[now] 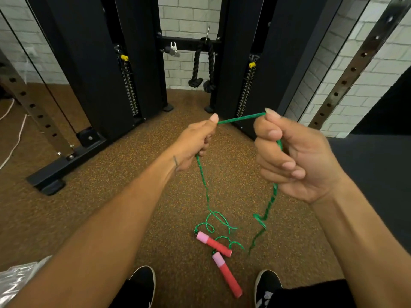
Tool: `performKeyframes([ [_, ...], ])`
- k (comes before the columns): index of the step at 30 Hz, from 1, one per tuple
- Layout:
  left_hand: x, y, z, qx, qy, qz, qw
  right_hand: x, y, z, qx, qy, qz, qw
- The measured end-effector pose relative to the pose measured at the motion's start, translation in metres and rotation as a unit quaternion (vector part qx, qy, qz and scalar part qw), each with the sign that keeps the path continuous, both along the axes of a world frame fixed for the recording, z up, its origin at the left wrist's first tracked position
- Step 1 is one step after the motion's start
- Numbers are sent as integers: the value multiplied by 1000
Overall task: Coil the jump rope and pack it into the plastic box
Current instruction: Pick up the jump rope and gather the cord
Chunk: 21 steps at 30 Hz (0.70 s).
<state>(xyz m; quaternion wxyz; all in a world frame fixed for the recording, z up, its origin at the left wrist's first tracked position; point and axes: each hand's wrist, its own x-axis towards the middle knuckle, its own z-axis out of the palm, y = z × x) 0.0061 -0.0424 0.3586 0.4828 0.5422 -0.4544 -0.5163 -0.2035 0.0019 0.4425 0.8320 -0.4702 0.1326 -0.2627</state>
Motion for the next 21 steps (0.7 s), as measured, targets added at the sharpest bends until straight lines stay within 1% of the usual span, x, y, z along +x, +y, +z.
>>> performKeyframes([
  [2, 8, -6, -12, 32, -7, 70, 997, 5, 5, 3, -11, -17, 41, 999],
  [4, 23, -13, -27, 78, -12, 148, 986, 7, 10, 8, -24, -34, 82, 996],
  [5, 32, -15, -37, 103, -33, 176, 978, 8, 12, 10, -28, -40, 94, 994],
  [6, 40, -17, -45, 128, -69, 199, 969, 8, 14, 12, -31, -42, 98, 994],
  [8, 56, -16, -58, 166, -176, 229, 943, 10, 17, 12, -39, -35, 89, 995],
  [10, 59, -15, -63, 180, -264, 228, 920, 11, 17, 10, -51, -29, 67, 996],
  [12, 48, -12, -56, 165, -343, 182, 907, 12, 12, 8, -50, -29, 33, 998],
  [13, 38, -10, -47, 129, -374, 159, 905, 13, 9, 6, -43, -27, 16, 999],
  [14, 27, -8, -35, 72, -374, 141, 914, 14, 6, 4, -34, -19, -2, 999],
  [15, 15, -6, -20, 12, -311, 117, 943, 15, 3, 1, -26, -2, -21, 999],
  [16, 1, -1, -1, -35, -196, 80, 977, 16, 1, -3, -21, 21, -43, 999],
  [17, -10, 4, 18, -66, -80, 27, 994, 17, -1, -6, -19, 45, -64, 997],
  [18, -19, 8, 32, -82, 0, -34, 996, 19, -2, -10, -21, 66, -83, 994],
  [19, -27, 13, 43, -95, 27, -93, 991, 20, -3, -12, -25, 80, -100, 991],
  [21, -39, 20, 55, -119, 11, -170, 978, 20, -6, -15, -29, 87, -125, 988],
])
